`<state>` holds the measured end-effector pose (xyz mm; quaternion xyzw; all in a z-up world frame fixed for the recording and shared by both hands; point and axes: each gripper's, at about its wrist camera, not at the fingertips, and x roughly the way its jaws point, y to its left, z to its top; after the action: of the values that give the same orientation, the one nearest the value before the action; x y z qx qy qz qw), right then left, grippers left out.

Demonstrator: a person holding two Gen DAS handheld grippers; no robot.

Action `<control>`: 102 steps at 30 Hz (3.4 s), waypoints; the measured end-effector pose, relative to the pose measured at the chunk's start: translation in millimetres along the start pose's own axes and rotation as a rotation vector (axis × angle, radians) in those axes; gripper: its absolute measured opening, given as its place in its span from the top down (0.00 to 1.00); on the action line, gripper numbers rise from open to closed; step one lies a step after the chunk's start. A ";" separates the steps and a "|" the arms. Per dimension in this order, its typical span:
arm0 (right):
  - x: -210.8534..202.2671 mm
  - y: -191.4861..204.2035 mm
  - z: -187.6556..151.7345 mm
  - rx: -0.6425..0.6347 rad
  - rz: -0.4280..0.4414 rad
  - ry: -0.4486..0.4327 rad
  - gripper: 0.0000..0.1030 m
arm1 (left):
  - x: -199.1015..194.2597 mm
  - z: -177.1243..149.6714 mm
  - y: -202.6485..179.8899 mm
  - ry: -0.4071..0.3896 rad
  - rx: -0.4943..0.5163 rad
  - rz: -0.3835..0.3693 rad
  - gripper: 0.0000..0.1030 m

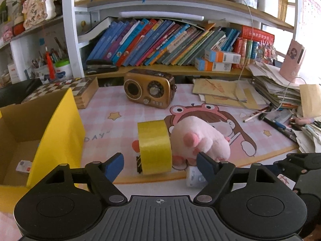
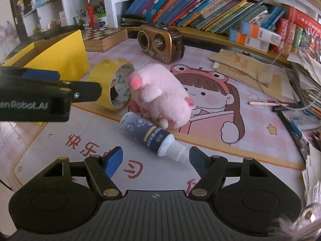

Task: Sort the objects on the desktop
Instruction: 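Close the right gripper on the spray bottle while the left gripper grasps the yellow tape roll, then lift the spray bottle and tape roll and carry them toward the yellow box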

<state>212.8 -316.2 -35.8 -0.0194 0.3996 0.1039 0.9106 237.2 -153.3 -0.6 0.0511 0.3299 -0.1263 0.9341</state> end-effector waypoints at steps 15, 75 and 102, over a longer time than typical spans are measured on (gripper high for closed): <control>43.2 -3.7 19.3 -0.219 0.107 0.041 0.51 | 59.6 15.4 -2.8 0.081 0.043 0.058 0.41; -58.5 40.3 -3.4 0.028 0.135 0.028 0.71 | -107.6 -42.1 59.6 -0.075 -0.210 -0.098 0.61; -114.5 179.5 -51.4 0.026 0.152 0.028 0.71 | -201.0 -119.8 130.1 -0.064 -0.179 -0.116 0.61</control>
<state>63.4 -166.6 21.6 0.0214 0.4139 0.1672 0.8946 49.2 34.0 34.4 -0.0559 0.3121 -0.1516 0.9362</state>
